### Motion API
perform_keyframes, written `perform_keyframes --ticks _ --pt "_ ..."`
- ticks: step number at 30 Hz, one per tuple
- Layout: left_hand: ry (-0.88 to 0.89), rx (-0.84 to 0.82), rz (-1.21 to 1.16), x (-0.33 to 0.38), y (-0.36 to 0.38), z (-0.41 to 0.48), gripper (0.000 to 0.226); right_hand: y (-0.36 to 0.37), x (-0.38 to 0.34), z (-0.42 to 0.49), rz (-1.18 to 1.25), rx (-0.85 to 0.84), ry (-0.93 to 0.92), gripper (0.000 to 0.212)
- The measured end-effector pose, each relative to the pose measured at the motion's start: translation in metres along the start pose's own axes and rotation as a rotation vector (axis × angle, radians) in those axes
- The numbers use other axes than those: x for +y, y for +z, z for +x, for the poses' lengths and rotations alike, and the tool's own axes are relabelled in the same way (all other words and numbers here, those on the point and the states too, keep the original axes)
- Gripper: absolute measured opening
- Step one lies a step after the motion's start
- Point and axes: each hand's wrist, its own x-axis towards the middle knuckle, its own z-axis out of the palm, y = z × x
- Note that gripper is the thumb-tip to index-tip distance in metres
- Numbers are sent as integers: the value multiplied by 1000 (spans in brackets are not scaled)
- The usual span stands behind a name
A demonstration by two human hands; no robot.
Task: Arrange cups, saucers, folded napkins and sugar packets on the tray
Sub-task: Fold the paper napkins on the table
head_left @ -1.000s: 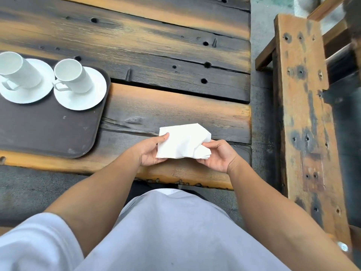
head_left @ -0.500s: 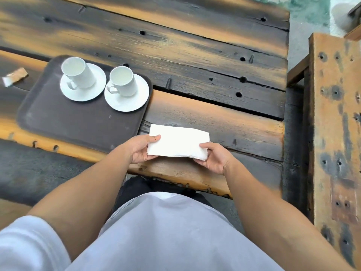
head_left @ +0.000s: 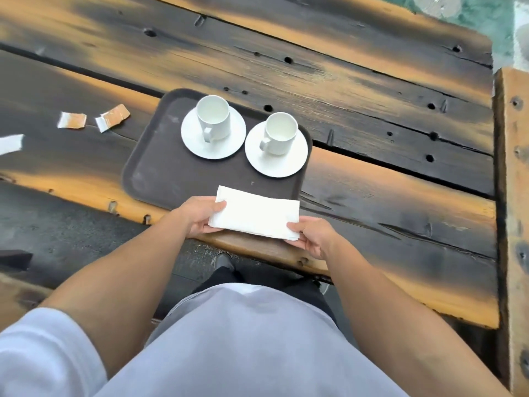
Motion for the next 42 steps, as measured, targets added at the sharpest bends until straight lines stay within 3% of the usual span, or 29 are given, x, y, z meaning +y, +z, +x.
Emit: perform_keyframes --ticks 9,14,27,36,40,42 --pt "24 84 -42 15 -57 6 35 70 -3 -1 -23 19 40 35" --pt "6 53 -22 16 -54 15 29 71 -7 4 6 57 47 35" --pt "24 155 -31 16 -53 35 26 75 -1 22 15 56 75 35" --pt "12 258 -42 20 -49 42 17 76 -16 19 -36 55 71 18" --pt "26 300 -50 28 -51 38 21 72 -24 23 -146 89 68 15" --pt "46 334 -38 33 -54 36 22 70 -30 26 -403 187 -24 14"
